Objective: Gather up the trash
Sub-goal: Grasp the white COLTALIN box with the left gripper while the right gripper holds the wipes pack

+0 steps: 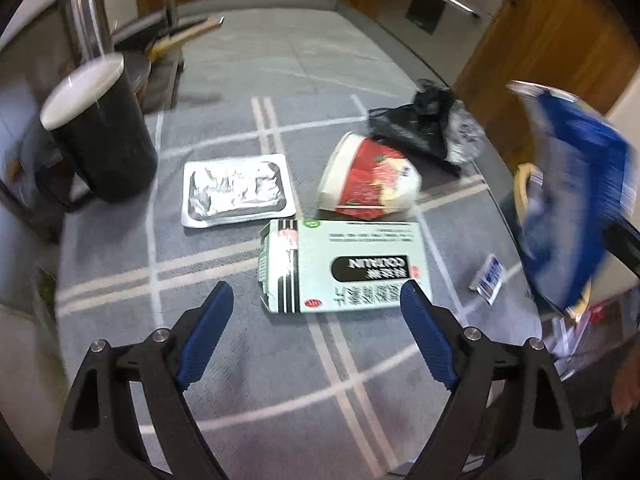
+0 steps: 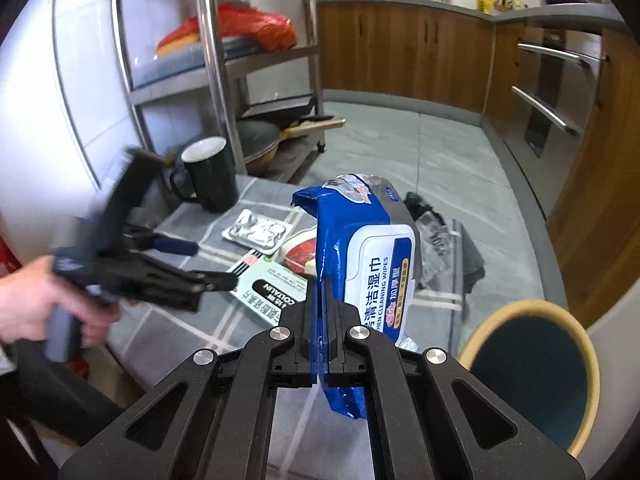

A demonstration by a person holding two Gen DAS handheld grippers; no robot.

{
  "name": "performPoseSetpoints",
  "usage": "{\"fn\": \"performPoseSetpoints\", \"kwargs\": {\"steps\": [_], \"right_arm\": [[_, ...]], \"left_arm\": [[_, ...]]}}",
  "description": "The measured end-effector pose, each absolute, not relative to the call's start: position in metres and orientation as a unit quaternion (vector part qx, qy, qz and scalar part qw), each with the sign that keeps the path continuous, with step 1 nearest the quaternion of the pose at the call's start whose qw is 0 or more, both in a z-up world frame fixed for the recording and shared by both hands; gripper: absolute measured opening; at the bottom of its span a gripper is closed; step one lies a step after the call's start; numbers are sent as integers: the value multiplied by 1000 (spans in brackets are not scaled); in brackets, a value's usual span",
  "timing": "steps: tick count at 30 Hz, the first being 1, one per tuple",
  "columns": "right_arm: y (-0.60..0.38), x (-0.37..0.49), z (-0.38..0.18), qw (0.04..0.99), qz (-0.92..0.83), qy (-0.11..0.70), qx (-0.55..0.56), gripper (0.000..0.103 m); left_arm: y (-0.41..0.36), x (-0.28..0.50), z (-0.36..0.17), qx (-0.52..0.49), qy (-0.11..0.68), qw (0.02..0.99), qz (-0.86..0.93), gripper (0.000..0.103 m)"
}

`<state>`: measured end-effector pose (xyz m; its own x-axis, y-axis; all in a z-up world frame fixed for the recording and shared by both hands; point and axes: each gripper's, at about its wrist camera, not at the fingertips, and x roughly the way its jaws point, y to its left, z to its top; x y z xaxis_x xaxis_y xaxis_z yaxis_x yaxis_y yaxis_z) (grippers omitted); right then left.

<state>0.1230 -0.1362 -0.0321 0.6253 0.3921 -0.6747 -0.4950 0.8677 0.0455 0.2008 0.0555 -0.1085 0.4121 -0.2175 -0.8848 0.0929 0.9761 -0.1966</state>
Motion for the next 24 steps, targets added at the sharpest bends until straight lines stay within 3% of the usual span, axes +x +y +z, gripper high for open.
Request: {"fn": "performPoseSetpoints", "kwargs": {"steps": [6,12,24], "right_arm": [[-159,106,-16,909,236,339,-52,2],[-174,107,-13,915,222,335,-35,2],[-192,105,-12,918,214,333,-14,2]], "left_arm": [[67,215,-139,-137,554,811,-126,84],[41,192,-133,-124,551,804,-188,83],[-1,185,-102,69,504,833,-215,85]]}}
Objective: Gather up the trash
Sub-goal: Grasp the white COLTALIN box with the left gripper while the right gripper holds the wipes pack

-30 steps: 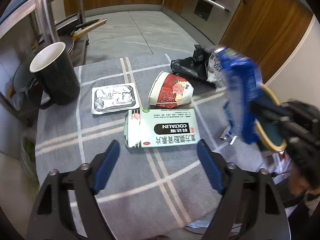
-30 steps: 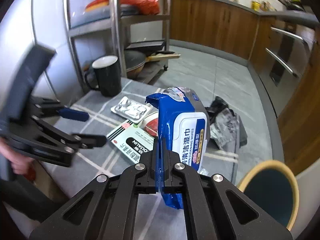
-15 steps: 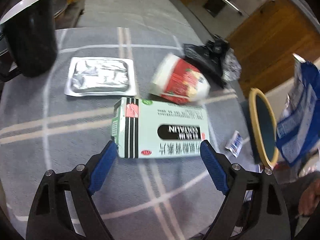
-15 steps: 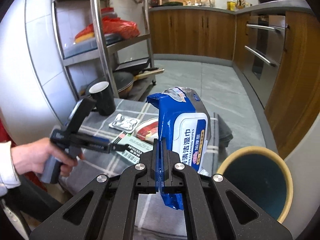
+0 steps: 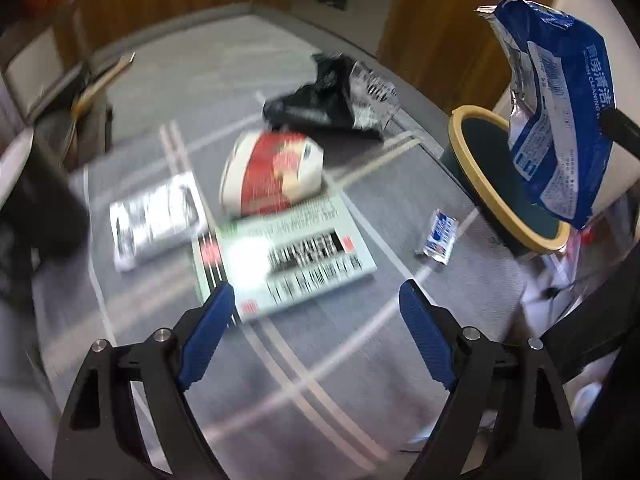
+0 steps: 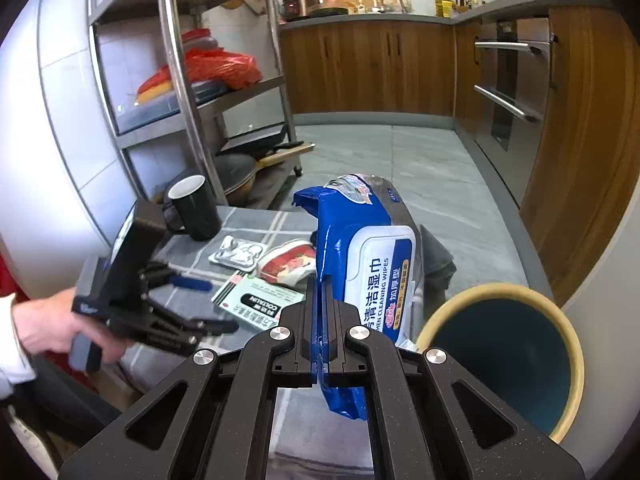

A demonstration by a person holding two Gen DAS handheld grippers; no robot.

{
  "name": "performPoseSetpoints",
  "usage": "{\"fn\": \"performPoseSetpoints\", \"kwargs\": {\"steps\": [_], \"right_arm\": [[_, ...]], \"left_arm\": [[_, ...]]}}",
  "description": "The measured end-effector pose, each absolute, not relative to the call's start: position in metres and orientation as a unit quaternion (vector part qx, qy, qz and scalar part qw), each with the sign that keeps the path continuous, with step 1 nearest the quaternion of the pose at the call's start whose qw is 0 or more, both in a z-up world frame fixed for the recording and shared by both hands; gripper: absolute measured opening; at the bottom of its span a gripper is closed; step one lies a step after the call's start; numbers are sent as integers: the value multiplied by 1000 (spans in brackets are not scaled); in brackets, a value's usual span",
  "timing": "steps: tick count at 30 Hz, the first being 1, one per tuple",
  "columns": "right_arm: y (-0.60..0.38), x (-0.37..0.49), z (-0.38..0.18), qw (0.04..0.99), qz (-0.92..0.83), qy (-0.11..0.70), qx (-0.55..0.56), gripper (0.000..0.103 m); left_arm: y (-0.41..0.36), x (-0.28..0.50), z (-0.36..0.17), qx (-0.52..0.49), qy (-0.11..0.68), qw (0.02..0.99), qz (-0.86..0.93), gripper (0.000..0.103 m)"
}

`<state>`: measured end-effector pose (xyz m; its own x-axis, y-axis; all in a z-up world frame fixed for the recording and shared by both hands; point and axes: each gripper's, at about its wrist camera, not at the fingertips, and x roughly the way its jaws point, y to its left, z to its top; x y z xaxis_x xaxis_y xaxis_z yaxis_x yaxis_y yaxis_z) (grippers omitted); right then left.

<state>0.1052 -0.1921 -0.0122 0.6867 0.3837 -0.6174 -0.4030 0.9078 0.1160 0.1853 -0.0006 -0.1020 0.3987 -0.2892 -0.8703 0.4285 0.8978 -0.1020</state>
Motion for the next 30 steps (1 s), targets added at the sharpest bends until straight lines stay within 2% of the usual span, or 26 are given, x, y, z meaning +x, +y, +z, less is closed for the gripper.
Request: {"fn": "performPoseSetpoints", "kwargs": {"steps": [2,6,15,18,26,30], "right_arm": [[-198,105,-12,919,209,334,-9,2],[-214,107,-13,921,195,337,11,2],[-227,110,-19,921,176,347,26,2],[-225,112,-20,921,176,348,26,2],[-222,112,-19,919,186,347,28,2],[-222,111,-19,919,185,347,31,2]], "left_arm": [[0,199,-105,91,500,829,-234,88],[-6,221,-121,136,507,800,-290,89],[-9,262,-147,143,533,759,-345,89],[-11,263,-150,143,532,756,-354,92],[-19,235,-151,198,534,733,-371,92],[-20,243,-148,215,513,760,-337,92]]}}
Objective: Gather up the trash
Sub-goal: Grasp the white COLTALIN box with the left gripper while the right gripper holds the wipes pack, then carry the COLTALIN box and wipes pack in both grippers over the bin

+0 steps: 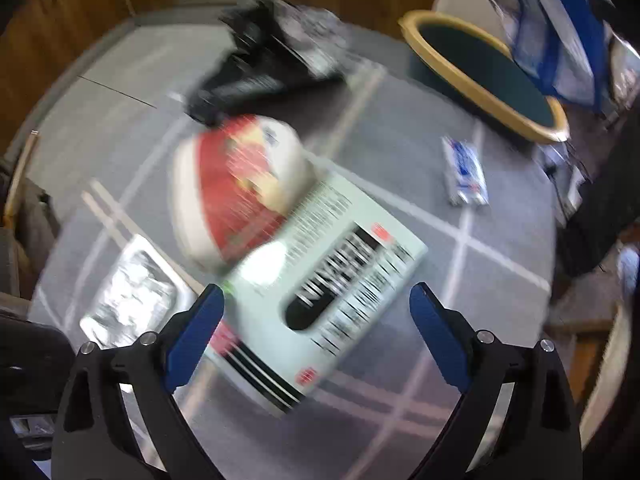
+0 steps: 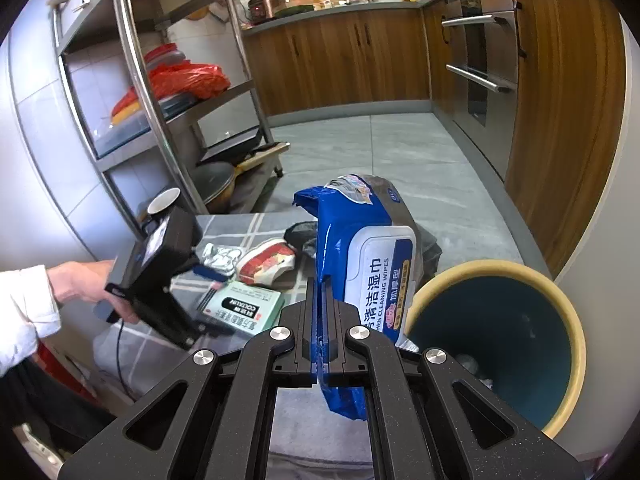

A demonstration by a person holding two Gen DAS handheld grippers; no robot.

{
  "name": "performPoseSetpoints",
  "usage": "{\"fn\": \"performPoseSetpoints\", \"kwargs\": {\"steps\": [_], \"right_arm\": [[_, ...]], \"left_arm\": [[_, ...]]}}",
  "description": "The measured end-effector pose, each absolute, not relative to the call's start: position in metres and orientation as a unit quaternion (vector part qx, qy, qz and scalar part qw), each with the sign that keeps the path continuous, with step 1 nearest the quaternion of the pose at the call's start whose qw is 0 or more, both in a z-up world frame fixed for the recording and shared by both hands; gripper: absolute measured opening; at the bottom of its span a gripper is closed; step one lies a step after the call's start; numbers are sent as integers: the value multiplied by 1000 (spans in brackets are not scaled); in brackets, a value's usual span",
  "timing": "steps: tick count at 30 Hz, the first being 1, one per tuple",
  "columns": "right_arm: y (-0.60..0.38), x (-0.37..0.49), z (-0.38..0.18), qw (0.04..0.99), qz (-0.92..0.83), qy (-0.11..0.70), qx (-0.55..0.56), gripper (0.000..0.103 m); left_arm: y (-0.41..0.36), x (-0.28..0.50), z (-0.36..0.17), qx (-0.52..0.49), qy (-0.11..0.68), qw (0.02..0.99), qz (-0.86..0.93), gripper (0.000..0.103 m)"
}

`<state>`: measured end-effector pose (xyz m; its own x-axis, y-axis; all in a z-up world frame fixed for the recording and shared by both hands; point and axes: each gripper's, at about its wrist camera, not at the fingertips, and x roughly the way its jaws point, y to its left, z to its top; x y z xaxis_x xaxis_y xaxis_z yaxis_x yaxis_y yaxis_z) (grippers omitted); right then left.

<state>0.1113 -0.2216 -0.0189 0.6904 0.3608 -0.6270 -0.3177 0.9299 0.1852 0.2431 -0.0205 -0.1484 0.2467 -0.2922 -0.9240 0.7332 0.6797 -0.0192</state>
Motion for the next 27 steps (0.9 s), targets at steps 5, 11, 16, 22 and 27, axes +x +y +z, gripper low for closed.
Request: {"fn": "performPoseSetpoints", "kwargs": {"steps": [5,11,16,22,27], "right_arm": [[-226,110,-19,920,179,346,32,2],[-227,113,-19,921,171,348,39,2],[-223,114,-18,921,178,345,40,2],[-221,112,-15,921,186,339,41,2],[-225,111,-11,923,186,335,47,2]], "left_arm": [[-15,263,-160,187,535,747,-347,94],[-6,266,-168,144,558,727,-374,94],[-10,241,-166,169,563,707,-393,94],[-29,206,-173,249,545,715,-361,94],[-32,197,-168,217,538,747,-326,74]]}}
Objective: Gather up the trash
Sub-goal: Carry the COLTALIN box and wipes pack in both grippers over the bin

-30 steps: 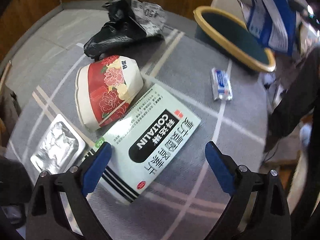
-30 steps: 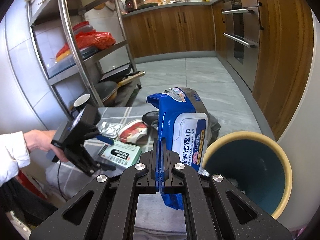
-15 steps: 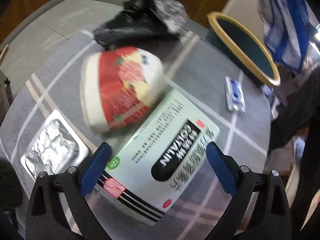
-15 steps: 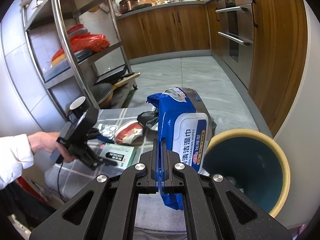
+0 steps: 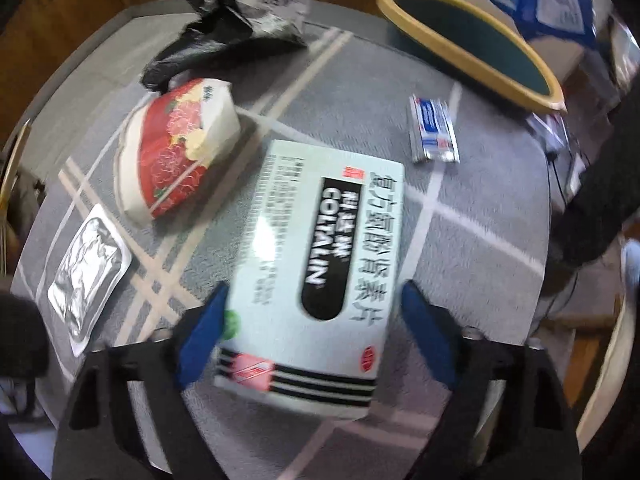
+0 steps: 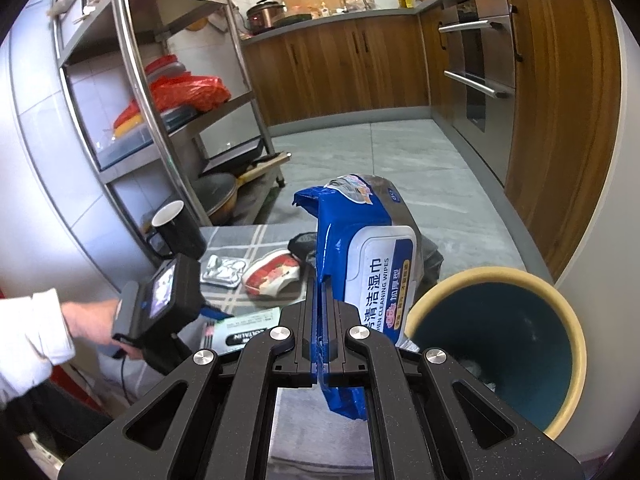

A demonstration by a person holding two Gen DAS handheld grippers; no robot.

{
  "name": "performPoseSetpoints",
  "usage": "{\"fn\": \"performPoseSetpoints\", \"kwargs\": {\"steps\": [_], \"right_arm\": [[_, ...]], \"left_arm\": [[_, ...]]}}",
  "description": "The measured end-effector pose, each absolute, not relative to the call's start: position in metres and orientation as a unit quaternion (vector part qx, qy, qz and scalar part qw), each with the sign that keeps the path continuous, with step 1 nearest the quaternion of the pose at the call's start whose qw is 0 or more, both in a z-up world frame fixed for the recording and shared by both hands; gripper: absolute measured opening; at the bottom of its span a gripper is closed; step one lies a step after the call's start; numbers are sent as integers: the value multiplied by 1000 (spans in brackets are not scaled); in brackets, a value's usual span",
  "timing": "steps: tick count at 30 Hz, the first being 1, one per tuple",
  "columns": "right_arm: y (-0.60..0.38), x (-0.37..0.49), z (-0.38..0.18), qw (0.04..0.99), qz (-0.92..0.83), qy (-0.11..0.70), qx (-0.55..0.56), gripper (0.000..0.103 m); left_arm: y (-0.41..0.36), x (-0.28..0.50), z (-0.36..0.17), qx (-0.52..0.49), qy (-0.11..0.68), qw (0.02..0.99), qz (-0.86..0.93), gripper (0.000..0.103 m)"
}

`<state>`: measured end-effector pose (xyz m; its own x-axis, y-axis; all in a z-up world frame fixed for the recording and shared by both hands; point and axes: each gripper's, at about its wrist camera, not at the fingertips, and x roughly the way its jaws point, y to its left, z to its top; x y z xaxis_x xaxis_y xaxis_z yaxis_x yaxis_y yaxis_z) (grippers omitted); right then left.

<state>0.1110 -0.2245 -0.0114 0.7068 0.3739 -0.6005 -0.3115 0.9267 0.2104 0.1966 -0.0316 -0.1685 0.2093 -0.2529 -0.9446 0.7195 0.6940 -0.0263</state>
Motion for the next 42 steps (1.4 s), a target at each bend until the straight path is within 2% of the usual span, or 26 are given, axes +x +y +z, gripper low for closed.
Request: {"fn": "performPoseSetpoints", "kwargs": {"steps": [6,9,18,24,31,42], "right_arm": [[-230,107,-9,923,188,331,55,2],[-232,105,-7,924,189,327,58,2],[-243,94,-1,926,189,322,61,2],[-260,82,1,927,181,321,68,2],[-289,68,1,932,154,318,84,2],[-322,52,4,939,119,307,99,2]], "left_arm": [[-31,182,-161,195,546,764,-283,73],[-28,177,-146,150,549,779,-262,73],[-29,162,-60,51,507,826,-242,73],[-51,155,-23,-10,471,850,-236,73],[-79,147,-3,-24,438,862,-252,73],[-77,137,26,-33,419,864,-276,74]]}}
